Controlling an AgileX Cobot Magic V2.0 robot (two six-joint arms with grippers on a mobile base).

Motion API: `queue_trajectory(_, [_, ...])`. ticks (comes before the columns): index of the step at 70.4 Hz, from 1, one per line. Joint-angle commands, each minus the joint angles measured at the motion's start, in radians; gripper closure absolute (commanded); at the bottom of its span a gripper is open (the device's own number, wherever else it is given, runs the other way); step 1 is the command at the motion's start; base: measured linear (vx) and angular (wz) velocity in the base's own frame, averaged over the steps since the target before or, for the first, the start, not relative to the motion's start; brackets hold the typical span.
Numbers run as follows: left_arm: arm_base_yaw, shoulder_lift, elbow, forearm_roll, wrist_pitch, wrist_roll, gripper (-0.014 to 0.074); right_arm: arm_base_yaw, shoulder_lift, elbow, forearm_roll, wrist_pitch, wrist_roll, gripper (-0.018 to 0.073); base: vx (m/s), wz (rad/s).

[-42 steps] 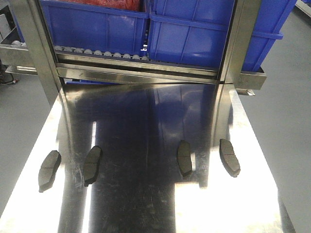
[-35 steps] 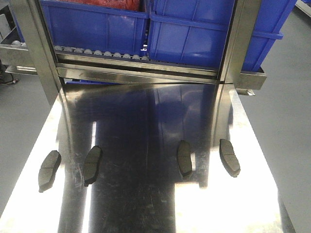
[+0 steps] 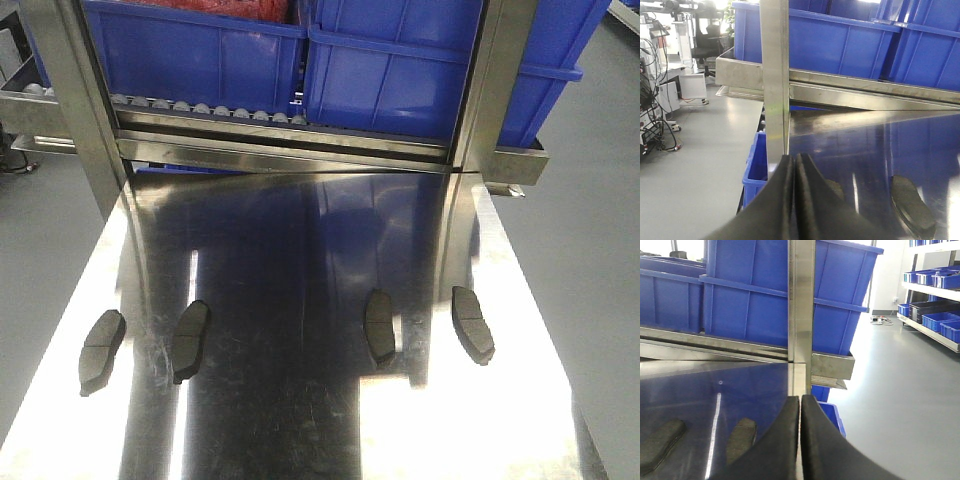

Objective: Move and align brake pads A on conveyor

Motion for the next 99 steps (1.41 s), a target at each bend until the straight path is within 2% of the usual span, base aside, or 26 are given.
queue_trajectory(1, [-0.007,-0.014,0.023,-0.008,-0.071,-0.005,0.0602,-0.004,-0.015,0.006,-0.003,-0.075,-0.002,0.0569,0.00,0.00])
queue_trajectory(39, [-0.007,-0.014,0.023,-0.008,-0.080,-0.005,0.0602,-0.004,-0.015,0.006,-0.003,-0.075,-0.002,0.0569,0.00,0.00])
queue_trajectory(44, [-0.007,-0.014,0.023,0.001,-0.156,0.000,0.0602,-0.004,-0.015,0.006,-0.003,-0.075,-0.002,0.0569,0.00,0.00])
queue_trajectory(48, [-0.007,-0.014,0.023,-0.024,-0.245,-0.028,0.0602,-0.004,-0.015,0.006,-0.003,-0.075,-0.002,0.0569,0.00,0.00])
queue_trajectory(57, [-0.007,-0.013,0.004,-0.038,-0.433,-0.028,0.0602,-0.004,-0.015,0.006,-0.003,-0.075,-0.002,0.0569,0.00,0.00])
queue_trajectory(61, [-0.007,-0.013,-0.020,-0.047,-0.450,-0.032,0.0602,-0.004,-0.015,0.006,-0.003,-0.075,-0.002,0.0569,0.00,0.00])
queue_trajectory(74, [-0.007,0.042,-0.188,-0.060,-0.326,-0.031,0.0602,-0.004,-0.015,0.006,-0.003,-0.075,-0.002,0.0569,0.00,0.00])
queue_trajectory(91, [-0.007,0.310,-0.465,-0.059,0.044,-0.031,0.0602,-0.004,-0.015,0.006,-0.003,-0.075,-0.002,0.0569,0.00,0.00])
queue_trajectory(99, [-0.007,0.437,-0.557,-0.061,0.157,-0.031,0.0602,-0.004,-0.015,0.006,-0.003,-0.075,-0.002,0.0569,0.00,0.00])
